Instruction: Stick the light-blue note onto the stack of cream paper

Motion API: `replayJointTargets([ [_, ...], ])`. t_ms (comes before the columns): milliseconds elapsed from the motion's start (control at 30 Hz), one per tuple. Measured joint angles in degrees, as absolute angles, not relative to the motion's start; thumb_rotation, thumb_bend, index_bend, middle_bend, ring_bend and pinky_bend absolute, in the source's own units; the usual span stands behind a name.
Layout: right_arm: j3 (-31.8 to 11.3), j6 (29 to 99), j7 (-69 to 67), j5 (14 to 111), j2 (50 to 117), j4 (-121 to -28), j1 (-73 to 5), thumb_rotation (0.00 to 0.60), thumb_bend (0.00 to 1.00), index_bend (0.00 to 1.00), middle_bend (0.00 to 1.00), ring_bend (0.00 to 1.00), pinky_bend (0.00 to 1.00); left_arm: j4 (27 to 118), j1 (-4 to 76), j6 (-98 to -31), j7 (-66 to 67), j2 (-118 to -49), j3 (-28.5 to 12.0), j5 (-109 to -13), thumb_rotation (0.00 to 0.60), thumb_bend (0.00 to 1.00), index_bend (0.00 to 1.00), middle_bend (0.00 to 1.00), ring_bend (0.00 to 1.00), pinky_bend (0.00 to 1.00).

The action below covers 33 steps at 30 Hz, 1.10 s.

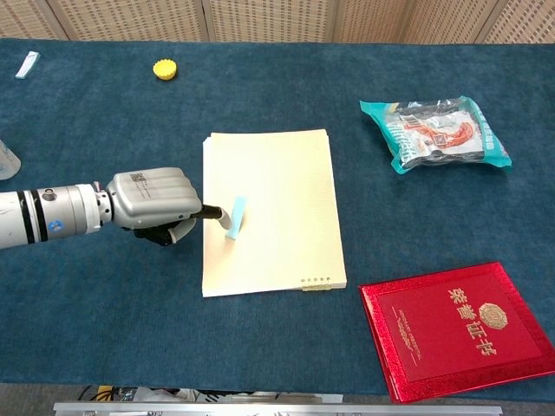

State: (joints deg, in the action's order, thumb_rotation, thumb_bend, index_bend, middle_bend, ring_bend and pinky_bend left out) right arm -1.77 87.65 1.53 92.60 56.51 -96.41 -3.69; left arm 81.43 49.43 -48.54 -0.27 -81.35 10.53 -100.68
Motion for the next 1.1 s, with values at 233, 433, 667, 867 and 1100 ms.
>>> replayJointTargets([
  [233, -1.77, 87.77, 1.10, 92.48, 56.48, -96.08, -3.57, 0.600, 0.01, 0.05, 0.15, 0.00, 0.00, 81.46, 49.33, -47.38, 1.04, -82.25, 10.54, -99.98, 0.600, 0.84, 0.21, 0.81, 0.85, 0.83],
  [433, -1.82, 87.81, 0.94, 92.47, 56.43, -95.96, -3.58, 0.600, 0.01, 0.05, 0.15, 0.00, 0.00, 81.23, 49.14, -46.66, 1.46, -82.55, 10.41, -99.05, 0.600, 0.84, 0.21, 0.81, 0.85, 0.83],
  [667, -1.83, 87.73, 1.01, 92.49, 56.54, -95.95, -3.65, 0.600, 0.01, 0.05, 0.15, 0.00, 0.00, 81.17, 49.01, -46.14, 1.34, -82.70, 10.76, -98.85, 0.600, 0.84, 0.22, 0.81, 0.85, 0.83],
  [867, -1.82, 87.80, 1.22, 92.59, 56.44, -96.16, -3.63, 0.600, 0.01, 0.05, 0.15, 0.00, 0.00, 81.62, 48.86, -47.02, 1.21, -82.70, 10.67, -99.21, 0.600, 0.84, 0.22, 0.81, 0.85, 0.83],
  [1100, -1.77, 87.95, 1.27, 92.51, 56.37, -96.18, -3.46, 0.600, 0.01, 0.05, 0.15, 0.00, 0.00, 81.77, 48.73, -47.01, 1.32, -82.72, 10.85, -99.34, 0.600, 0.84, 0.22, 0.81, 0.85, 0.83],
])
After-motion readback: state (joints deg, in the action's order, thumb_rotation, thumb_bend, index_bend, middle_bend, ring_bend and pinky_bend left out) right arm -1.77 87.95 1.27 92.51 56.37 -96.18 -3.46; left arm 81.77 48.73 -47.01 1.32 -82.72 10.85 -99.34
